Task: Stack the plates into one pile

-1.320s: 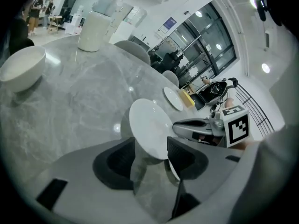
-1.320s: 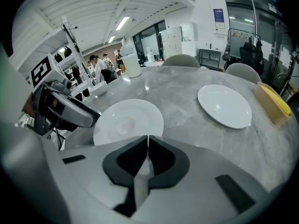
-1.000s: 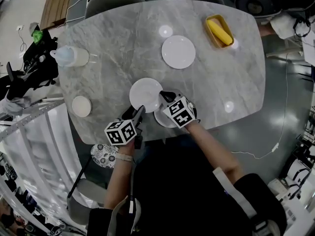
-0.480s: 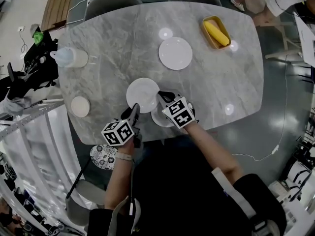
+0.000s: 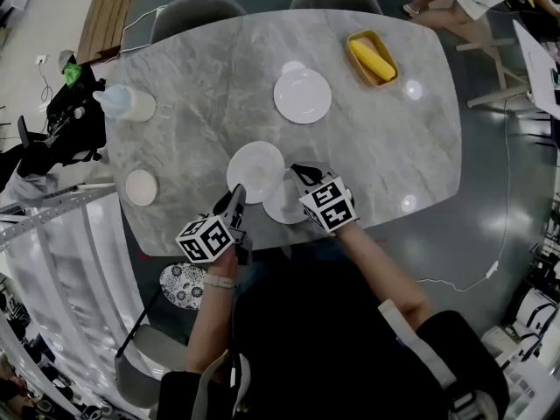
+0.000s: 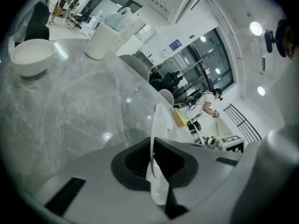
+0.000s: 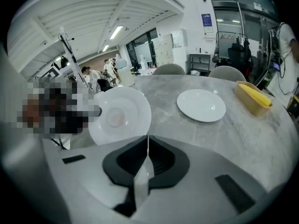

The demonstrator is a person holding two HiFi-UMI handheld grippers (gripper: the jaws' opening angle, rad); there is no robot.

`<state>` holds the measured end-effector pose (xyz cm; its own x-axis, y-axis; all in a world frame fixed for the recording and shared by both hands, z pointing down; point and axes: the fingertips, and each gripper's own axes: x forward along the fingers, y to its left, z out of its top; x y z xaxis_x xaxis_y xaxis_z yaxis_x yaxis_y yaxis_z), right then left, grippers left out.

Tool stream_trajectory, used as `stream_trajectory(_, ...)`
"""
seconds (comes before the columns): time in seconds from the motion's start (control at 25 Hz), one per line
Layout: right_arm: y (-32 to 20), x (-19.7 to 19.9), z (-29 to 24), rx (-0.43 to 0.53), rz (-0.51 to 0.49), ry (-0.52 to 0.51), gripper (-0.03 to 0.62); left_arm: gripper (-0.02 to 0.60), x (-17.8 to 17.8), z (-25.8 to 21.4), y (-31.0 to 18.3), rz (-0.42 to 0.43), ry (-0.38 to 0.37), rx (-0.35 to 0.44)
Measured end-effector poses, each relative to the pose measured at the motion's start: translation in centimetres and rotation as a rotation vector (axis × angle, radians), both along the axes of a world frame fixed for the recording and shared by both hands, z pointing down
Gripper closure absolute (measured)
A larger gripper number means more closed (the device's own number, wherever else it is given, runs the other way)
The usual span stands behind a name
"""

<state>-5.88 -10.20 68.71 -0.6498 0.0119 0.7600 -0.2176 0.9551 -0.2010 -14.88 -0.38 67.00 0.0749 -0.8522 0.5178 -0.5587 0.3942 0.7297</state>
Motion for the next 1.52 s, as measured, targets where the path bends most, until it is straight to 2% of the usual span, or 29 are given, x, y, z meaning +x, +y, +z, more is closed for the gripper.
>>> stream_trajectory(0.36, 0.9, 5.1, -0.5, 0.005, 0.074, 0.013, 0.574, 0.561, 4.2, 0.1, -0.2, 0.087, 0.034, 0.005)
stream_trajectory(0.56, 1.8, 7.3, -0.4, 0.007, 0.113, 0.029, 0.574, 0.561, 6.0, 0.9, 0.1, 0.153, 0.026, -0.026)
stream_trajectory(0.8, 3.1, 9.0, -0.2, 0.021, 0.166, 0.047, 0.574, 0.560, 7.2, 2.2, 0.6, 0.243, -0.013, -0.067)
stream_trajectory(0.92, 3.6, 9.9, -0.4, 0.032, 0.199, 0.054, 0.574, 0.560, 7.7, 2.3, 0.4, 0.289, -0.056, -0.074)
stream_trajectory(1.16, 4.7, 12.4, -1.1, 0.044, 0.248, 0.062, 0.574, 0.557, 8.1, 2.8, 0.4, 0.321, -0.119, -0.112)
stream_trajectory(1.4, 5.4, 14.5, -1.5, 0.060, 0.282, 0.078, 0.574, 0.519, 9.1, 3.8, 0.5, 0.395, -0.159, -0.145)
stream_trajectory(1.52, 5.6, 15.3, -1.6, 0.063, 0.304, 0.079, 0.574, 0.466, 9.7, 4.5, 1.0, 0.469, -0.221, -0.192)
